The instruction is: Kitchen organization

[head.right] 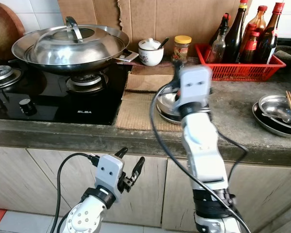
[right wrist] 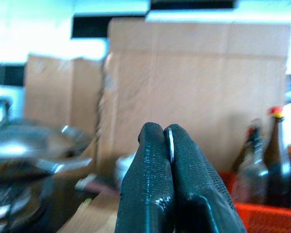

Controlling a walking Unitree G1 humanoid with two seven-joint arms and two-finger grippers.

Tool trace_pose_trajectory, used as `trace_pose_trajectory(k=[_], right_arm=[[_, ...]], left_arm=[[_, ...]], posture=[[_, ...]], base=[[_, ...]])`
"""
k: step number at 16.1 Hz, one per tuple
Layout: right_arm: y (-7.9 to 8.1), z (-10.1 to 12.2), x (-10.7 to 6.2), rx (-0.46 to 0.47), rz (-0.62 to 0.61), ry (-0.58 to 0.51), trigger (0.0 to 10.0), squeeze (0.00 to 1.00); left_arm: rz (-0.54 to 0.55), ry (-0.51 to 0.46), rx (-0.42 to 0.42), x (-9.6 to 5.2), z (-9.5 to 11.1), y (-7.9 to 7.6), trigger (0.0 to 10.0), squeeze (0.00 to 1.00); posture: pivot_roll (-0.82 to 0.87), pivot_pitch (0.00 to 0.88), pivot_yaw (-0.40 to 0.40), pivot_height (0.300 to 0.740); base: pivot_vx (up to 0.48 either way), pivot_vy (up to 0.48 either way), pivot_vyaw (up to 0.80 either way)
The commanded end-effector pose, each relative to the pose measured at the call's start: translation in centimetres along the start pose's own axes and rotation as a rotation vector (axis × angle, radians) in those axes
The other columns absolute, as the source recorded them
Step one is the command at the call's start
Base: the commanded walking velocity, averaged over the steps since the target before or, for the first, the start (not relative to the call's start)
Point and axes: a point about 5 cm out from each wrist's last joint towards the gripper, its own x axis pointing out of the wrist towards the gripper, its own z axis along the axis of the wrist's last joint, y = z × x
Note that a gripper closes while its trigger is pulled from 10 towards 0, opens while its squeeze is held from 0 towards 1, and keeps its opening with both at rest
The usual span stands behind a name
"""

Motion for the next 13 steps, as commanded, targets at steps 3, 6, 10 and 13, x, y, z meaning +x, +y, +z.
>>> trace_pose_trajectory(k=[3, 6, 10, 13], right_arm=[[-1.2, 2.1, -0.5, -0.079, -0.084, -0.076, 0.0, 0.0], [-2.2, 1.6, -2.5, -0.183, -0.145, -0.045, 0.0, 0.0], [-3.3, 0.0, -4.8, -0.226, -0.19, 0.057, 0.0, 0.0], [-3.5, -0.2, -5.9, -0.295, -0.223, 0.074, 0.0, 0.0]], left_arm=[[0.008, 0.002, 0.008, 0.2, -0.2, 0.2, 10.0, 0.0], [0.011, 0.0, 0.009, 0.3, -0.2, 0.3, 10.0, 0.0], [0.01, -0.001, 0.013, 0.4, -0.3, 0.4, 10.0, 0.0], [0.009, -0.007, 0.015, 0.4, -0.3, 0.5, 10.0, 0.0]], posture=[[-0.03, 0.0, -0.015, 0.74], [-0.03, 0.0, -0.012, 0.74], [-0.04, 0.0, -0.007, 0.74], [-0.04, 0.0, -0.002, 0.74]], base=[[0.0, 0.0, 0.0], [0.0, 0.0, 0.0], [0.0, 0.0, 0.0], [0.0, 0.0, 0.0]])
